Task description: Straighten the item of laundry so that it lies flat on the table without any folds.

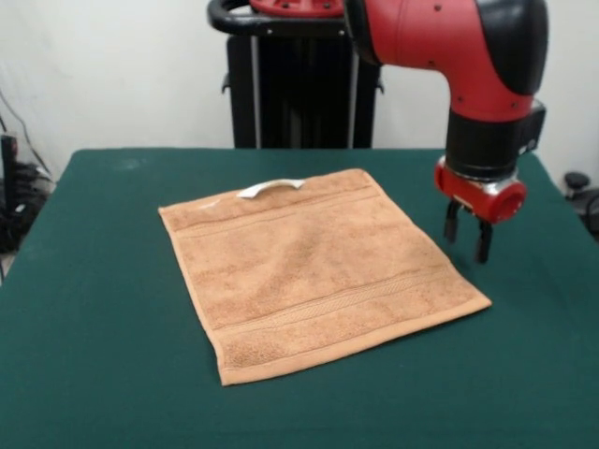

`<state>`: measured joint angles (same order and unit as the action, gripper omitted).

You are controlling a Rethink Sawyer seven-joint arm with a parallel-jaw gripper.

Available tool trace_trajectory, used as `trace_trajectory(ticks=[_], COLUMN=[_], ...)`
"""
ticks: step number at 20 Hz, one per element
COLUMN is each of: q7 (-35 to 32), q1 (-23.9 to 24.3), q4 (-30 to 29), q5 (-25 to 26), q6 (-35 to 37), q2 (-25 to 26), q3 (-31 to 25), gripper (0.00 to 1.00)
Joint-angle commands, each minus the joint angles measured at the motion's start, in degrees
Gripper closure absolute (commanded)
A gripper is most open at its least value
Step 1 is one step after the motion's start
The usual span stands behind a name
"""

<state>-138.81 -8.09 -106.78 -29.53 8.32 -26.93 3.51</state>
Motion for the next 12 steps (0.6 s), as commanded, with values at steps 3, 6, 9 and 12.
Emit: trace_trajectory(ticks=[3,6,9,12], q7=[-12.21,-10.42,-6.95,-3.55], q1=[-6.01,-6.1,-4.48,-3.36], q4=[-1.41,-0.36,0.04,1.66], q5=[-0.34,1.17,3.02,5.9], q6=[13.84,14.69,14.7,14.99], q2=[-5.84,-5.79,-6.32,-6.89], q3=[7.05,10.0,10.94,12.94], gripper=[0.0,0.0,0.0,0.0])
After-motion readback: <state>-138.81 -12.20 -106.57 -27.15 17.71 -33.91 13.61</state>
